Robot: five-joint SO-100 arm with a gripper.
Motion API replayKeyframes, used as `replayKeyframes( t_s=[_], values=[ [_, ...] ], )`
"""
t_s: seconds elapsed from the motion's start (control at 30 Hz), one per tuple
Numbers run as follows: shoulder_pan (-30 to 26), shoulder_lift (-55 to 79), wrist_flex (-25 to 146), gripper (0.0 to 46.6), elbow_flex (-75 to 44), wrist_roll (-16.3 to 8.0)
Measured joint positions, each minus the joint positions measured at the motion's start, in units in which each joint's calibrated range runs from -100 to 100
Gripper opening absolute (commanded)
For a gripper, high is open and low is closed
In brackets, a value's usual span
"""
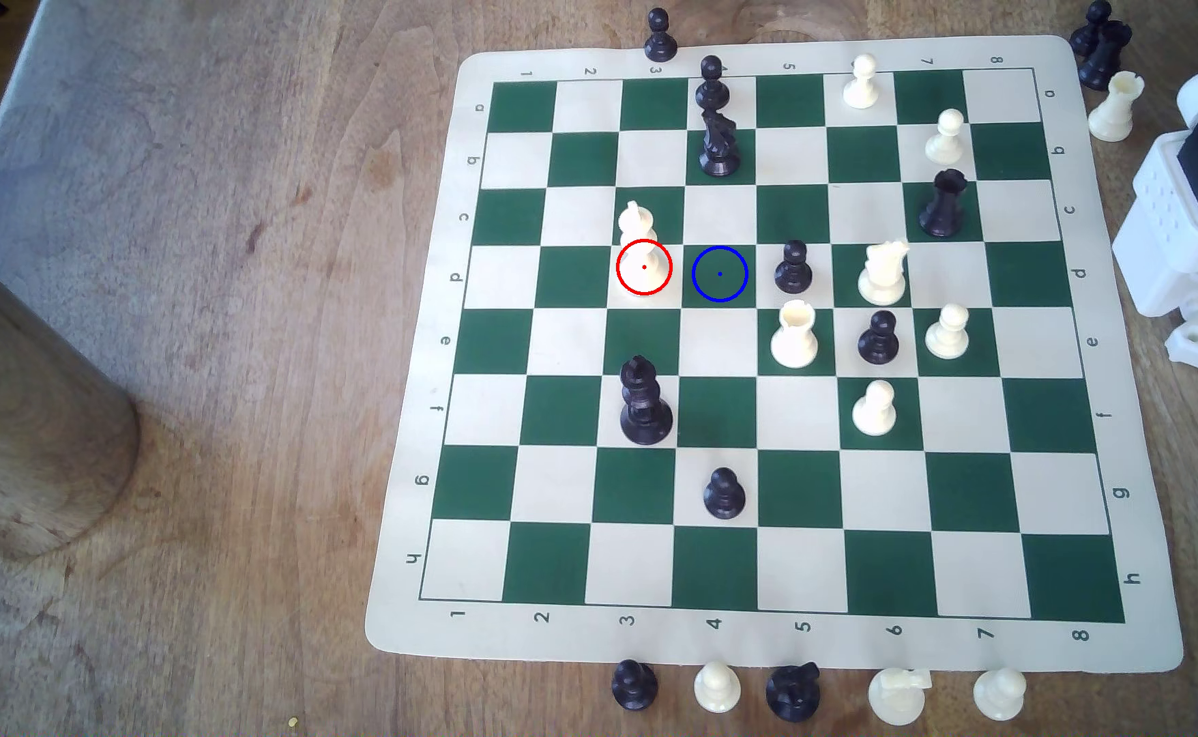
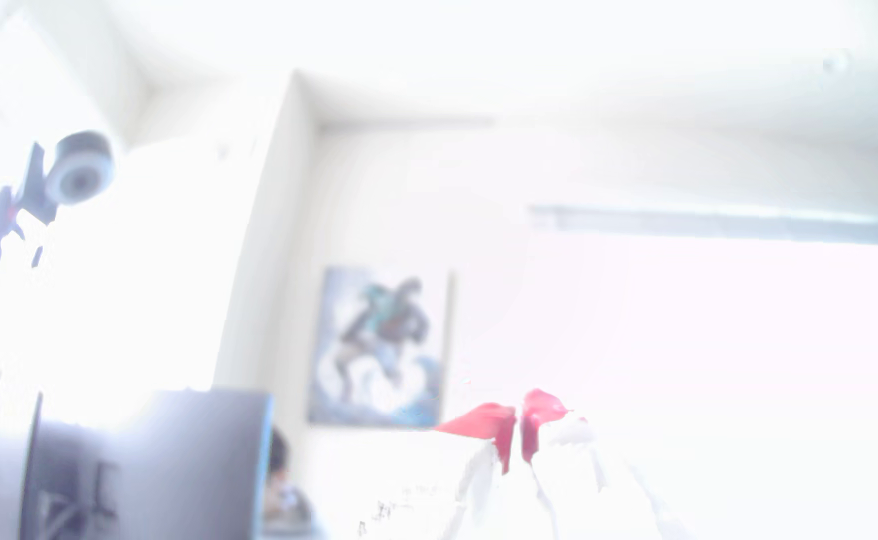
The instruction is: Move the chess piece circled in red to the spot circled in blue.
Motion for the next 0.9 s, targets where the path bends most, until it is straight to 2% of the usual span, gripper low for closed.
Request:
replayKeyframes(
  t_s=[0.07, 0.3, 0.43, 0.47, 0.53, 0.63, 0.9],
  values=[
    [2.1, 0.7, 14.4, 0.1, -6.1, -0.1],
    [7.9, 4.4, 40.4, 0.8, -14.7, -1.4],
    [8.3, 12.9, 53.0, 2.3, -22.4, -2.1],
    [8.7, 18.8, 59.8, 2.3, -28.1, -3.0],
    [8.6, 23.7, 65.3, 2.3, -32.2, -3.6],
    [6.3, 33.9, 75.7, 3.4, -41.3, -5.6],
    [4.6, 51.2, 80.6, 7.6, -50.3, -7.1]
  ],
)
